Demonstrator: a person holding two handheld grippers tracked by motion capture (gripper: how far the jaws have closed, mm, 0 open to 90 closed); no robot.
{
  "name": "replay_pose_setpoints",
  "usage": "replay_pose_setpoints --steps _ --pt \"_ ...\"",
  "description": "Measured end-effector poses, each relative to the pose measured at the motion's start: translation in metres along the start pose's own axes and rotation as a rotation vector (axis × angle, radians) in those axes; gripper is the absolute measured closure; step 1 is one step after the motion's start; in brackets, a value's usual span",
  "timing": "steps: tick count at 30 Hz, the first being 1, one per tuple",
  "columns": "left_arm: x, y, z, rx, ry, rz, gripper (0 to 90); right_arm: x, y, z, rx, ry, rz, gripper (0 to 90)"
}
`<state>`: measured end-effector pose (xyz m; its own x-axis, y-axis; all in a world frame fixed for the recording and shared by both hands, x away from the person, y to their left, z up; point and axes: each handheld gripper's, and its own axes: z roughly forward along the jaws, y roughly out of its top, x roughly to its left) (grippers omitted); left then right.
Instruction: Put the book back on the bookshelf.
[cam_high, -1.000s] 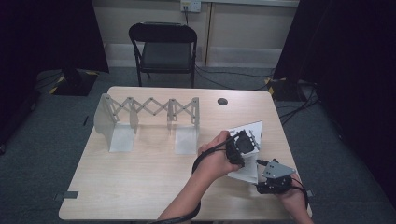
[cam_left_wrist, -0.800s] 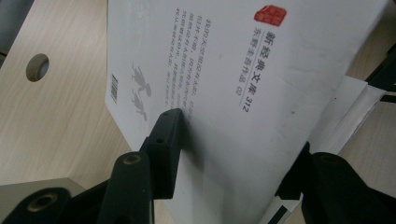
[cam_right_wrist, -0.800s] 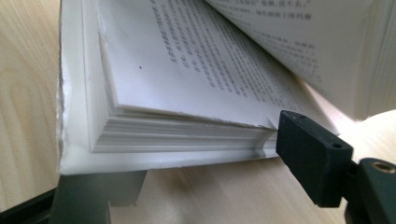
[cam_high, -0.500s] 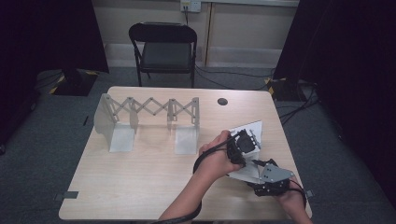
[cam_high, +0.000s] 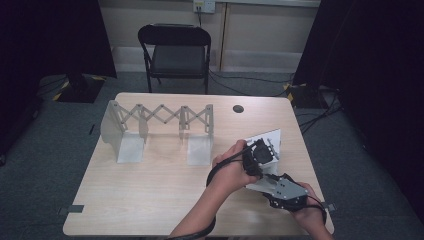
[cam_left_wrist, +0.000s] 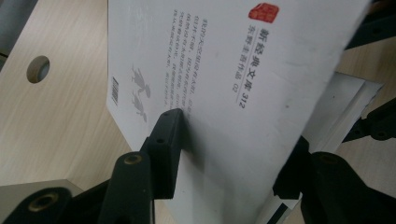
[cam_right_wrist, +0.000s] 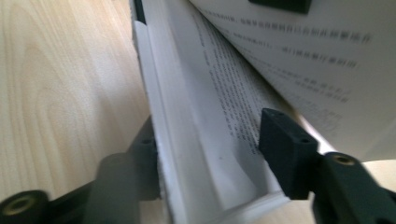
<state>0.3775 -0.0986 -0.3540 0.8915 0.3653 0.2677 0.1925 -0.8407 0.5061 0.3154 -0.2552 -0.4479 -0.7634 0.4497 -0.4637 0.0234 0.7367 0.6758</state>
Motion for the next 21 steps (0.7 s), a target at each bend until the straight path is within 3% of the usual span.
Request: replay_pose_setpoints --steps 4,8,12,14,16,18,21 --pt "0.001 0.002 0.000 -0.049 0.009 0.027 51.1 -0.008 0.012 -0.007 0.017 -0.019 -0.015 56.5" --pt "0.001 0.001 -0.001 -0.146 -0.005 0.019 45.0 -0.021 0.022 -0.014 0.025 -0.033 -0.027 63.7" --pt "0.009 -0.003 -0.012 -0.206 -0.022 -0.046 44.0 -0.036 0.029 -0.019 0.046 -0.020 -0.043 67.0" --pt "0.016 -0.007 -0.018 -0.205 0.004 -0.067 40.9 -0.040 0.032 -0.020 0.054 -0.016 -0.049 67.4" --pt "0.024 -0.014 -0.025 -0.219 0.010 -0.106 38.9 -0.045 0.033 -0.020 0.056 -0.004 -0.040 67.7" --pt "0.026 -0.017 -0.028 -0.224 0.010 -0.117 37.8 -0.048 0.035 -0.021 0.060 0.002 -0.037 68.1" --pt "0.034 -0.037 -0.036 -0.251 0.006 -0.166 35.3 -0.054 0.041 -0.023 0.072 0.020 -0.031 69.3"
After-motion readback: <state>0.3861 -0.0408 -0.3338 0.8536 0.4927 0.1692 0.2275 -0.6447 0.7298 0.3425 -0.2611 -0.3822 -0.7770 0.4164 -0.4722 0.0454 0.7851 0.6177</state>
